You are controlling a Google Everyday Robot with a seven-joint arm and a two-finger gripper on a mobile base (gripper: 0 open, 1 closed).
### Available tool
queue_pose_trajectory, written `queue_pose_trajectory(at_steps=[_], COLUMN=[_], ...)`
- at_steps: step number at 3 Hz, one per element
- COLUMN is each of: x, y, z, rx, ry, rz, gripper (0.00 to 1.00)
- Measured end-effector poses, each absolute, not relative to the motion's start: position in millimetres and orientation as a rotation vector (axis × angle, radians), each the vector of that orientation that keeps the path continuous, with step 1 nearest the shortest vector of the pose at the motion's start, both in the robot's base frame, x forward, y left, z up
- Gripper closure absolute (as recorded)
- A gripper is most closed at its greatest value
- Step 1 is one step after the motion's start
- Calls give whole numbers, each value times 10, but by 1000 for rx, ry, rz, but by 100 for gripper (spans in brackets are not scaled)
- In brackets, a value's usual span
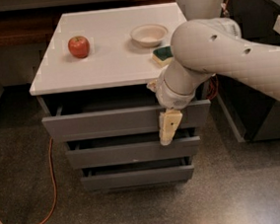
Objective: Place apple into top drawer
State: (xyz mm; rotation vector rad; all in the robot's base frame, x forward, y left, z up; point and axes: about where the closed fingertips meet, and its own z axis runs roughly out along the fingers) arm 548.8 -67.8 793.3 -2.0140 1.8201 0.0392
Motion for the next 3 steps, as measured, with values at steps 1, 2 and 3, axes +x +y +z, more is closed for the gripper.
queue_pose_trajectory(at_steps=[1,2,3], x=[5664,5925,6247], y=[-611,-669,-812], z=[7689,7441,7252], rx=[-2044,-2096,-2169], ry=[1795,1746,1665], rz=[48,87,112], gripper=[0,0,0])
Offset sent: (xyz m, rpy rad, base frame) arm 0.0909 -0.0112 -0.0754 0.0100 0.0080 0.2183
